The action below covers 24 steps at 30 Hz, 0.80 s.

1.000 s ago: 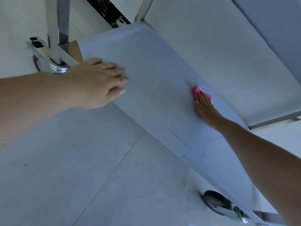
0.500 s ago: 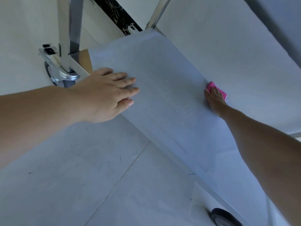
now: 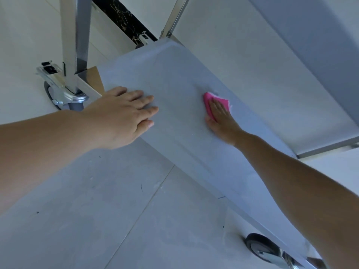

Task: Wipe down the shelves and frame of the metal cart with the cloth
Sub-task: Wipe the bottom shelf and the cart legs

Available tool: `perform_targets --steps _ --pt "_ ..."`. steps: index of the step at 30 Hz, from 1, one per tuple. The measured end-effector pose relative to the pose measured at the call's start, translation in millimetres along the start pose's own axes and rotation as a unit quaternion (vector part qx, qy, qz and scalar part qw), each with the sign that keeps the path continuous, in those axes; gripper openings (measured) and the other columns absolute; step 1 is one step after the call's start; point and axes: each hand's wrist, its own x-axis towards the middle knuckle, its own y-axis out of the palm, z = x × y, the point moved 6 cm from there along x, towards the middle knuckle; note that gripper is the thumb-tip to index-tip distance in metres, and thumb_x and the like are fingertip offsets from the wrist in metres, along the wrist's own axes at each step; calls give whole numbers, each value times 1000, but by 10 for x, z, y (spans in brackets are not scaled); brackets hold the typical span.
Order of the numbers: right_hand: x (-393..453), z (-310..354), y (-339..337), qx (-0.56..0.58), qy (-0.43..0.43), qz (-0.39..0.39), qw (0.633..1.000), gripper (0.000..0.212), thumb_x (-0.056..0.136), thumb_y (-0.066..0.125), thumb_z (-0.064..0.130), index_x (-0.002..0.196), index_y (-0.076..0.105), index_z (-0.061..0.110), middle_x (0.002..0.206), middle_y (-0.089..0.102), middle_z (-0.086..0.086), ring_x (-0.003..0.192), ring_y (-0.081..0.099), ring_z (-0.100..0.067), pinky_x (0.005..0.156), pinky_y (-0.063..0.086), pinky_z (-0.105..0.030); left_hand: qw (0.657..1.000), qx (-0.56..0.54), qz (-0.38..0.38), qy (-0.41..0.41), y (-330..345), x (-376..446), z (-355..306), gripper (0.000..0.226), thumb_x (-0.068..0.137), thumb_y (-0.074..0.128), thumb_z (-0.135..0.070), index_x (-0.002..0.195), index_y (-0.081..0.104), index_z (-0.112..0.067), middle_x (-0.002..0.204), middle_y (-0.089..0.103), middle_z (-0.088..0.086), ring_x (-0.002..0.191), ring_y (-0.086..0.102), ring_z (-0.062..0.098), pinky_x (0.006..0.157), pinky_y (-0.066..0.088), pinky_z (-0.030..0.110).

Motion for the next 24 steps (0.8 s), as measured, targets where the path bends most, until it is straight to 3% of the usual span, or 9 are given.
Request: perform_targets --steps 4,7,12,15,17,19,24 --pt "-546 635 33 -12 -90 31 995 101 72 -4 84 147 -3 15 156 -6 -8 144 -10 -21 118 -7 -34 1000 -5 12 2 12 9 -11 71 82 -13 -52 146 10 -33 157 7 -6 143 6 16 112 6 38" --pt "-980 1008 105 -13 -144 55 988 94 75 0 83 143 -10 19 157 -8 -11 145 -12 -24 118 -6 -37 1000 -3 17 6 -3 7 -33 66 86 -5 -48 146 14 -29 157 9 -3 143 7 18 112 8 40" --pt "-1296 1290 171 -9 -158 81 984 88 77 5 82 143 -17 27 157 -15 2 144 -19 -14 118 -7 -38 999 -22 30 5 -44 9 -50 57 94 5 -45 146 14 -24 157 7 0 143 4 20 113 6 43" --pt "-1293 1329 117 3 -131 98 986 87 76 3 82 142 -18 30 156 -18 5 142 -22 -10 119 -7 -38 995 -73 61 21 -73 2 -8 55 97 10 -41 148 7 -19 158 1 2 144 0 16 115 2 37" --pt "-1300 1354 90 -1 -127 105 986 85 76 3 82 141 -21 31 155 -21 6 141 -24 -7 119 -7 -37 992 -114 41 15 -168 -30 137 56 98 12 -38 148 3 -15 158 -1 3 144 -1 14 115 -1 31" --pt "-1289 1371 84 -1 -129 102 986 80 78 3 80 139 -23 36 154 -22 8 140 -25 -6 118 -9 -36 996 -91 -17 -1 -260 -30 348 60 94 6 -41 147 2 -14 157 3 4 144 0 15 115 -3 31" --pt "-948 1434 45 -8 -158 67 985 78 77 -4 79 138 -19 33 153 -20 4 140 -26 -10 115 -16 -26 1000 -21 6 -2 -90 -84 431 62 92 1 -43 147 7 -17 157 6 3 144 2 16 113 -4 31"
